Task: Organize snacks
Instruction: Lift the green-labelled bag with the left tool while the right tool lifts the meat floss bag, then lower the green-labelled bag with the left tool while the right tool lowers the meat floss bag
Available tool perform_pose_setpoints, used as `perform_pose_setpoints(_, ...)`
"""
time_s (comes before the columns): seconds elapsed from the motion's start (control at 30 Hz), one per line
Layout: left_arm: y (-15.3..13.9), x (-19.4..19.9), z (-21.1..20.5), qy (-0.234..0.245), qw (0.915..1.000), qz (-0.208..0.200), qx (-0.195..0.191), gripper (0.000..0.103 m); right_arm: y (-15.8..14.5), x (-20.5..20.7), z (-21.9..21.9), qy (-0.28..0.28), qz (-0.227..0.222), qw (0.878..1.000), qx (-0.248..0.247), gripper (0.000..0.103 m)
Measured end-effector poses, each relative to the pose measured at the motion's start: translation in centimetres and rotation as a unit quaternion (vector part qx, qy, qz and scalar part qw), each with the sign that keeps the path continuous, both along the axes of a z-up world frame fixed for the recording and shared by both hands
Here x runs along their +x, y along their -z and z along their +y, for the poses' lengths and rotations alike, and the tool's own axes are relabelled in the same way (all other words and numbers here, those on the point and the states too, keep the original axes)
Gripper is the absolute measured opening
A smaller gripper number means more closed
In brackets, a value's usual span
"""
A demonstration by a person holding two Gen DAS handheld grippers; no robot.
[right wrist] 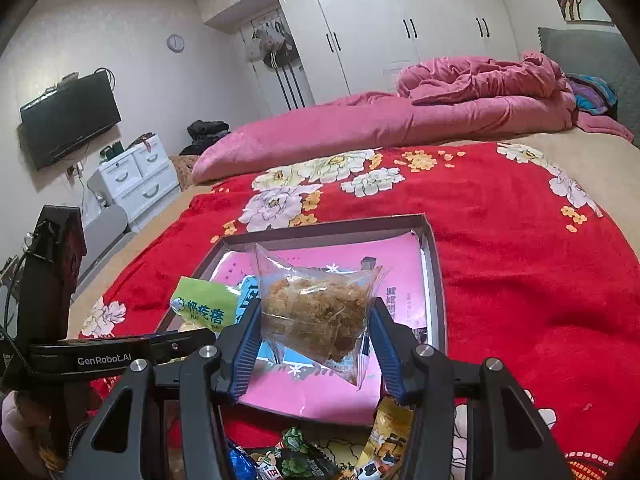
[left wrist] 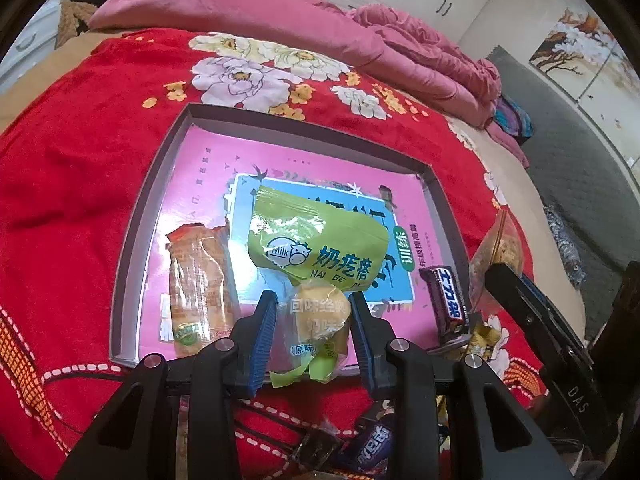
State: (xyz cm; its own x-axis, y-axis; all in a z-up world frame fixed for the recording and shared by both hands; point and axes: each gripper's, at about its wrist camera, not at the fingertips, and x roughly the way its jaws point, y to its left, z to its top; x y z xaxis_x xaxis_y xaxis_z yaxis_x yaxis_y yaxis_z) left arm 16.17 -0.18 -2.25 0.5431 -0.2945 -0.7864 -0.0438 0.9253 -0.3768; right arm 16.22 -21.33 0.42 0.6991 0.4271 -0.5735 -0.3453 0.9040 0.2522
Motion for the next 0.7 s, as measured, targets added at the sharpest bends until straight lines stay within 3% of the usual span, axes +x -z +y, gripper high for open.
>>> perform_pose_setpoints(0.7,1.3,0.4,-0.8,0.012,0.9998,0.013,0.013,0.038,2.0,0.6,1.1,-0.011,0.036,0.999,-0.024,0.052)
